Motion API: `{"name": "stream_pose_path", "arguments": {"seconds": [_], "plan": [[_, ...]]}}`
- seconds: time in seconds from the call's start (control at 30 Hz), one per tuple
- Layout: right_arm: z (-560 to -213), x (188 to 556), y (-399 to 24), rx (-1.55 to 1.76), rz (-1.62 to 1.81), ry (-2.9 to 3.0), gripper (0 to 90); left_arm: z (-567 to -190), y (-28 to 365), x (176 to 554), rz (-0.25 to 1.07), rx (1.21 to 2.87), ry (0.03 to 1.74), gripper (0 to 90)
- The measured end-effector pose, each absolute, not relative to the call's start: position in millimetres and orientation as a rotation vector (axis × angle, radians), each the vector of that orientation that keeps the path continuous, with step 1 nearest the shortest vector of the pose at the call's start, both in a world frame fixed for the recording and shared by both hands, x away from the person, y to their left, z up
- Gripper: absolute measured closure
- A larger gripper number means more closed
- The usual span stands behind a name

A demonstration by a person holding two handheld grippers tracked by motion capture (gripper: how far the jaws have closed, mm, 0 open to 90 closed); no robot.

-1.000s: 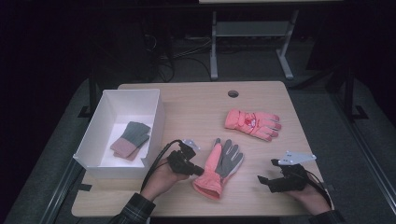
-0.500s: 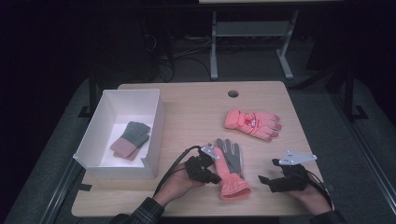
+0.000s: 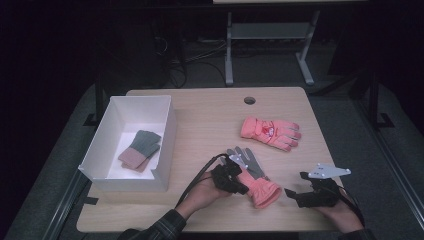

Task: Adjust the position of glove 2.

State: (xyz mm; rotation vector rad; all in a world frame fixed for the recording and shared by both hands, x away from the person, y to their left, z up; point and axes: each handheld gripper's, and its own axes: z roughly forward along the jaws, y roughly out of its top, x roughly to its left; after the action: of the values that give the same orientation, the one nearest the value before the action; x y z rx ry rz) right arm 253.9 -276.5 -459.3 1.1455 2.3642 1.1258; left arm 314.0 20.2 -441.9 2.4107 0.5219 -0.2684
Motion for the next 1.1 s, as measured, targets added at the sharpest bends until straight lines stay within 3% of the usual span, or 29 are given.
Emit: {"name": "stream_pose_path", "arguments": {"seconds": [0.33,0.4,0.5,0.73,0.9,1.1], "plan": [[-459.6,253.5,-278.9,1.152,1.126,2.363,13.4,-439.1,24.0,311.3,-0.211,2.419,0.499,89.6],[-459.4,253.7,-278.4,1.142,1.097,2.37,13.4,-437.7,35.6,308.6,-0.156,2.412,0.511,77.1],[-457.6,253.6,-277.7,1.16,1.085,2.374,13.4,-436.4,50.2,306.7,-0.115,2.407,0.524,71.6],[-448.3,253.3,-278.3,1.194,1.112,2.387,15.9,-436.5,82.3,298.2,-0.041,2.383,0.554,44.1],[-442.5,258.6,-279.6,1.215,1.134,2.358,25.3,-442.5,103.5,289.7,0.002,2.377,0.57,27.2],[-434.5,278.8,-277.0,1.254,1.171,2.328,44.0,-446.6,117.1,283.7,0.081,2.378,0.607,17.4]]}}
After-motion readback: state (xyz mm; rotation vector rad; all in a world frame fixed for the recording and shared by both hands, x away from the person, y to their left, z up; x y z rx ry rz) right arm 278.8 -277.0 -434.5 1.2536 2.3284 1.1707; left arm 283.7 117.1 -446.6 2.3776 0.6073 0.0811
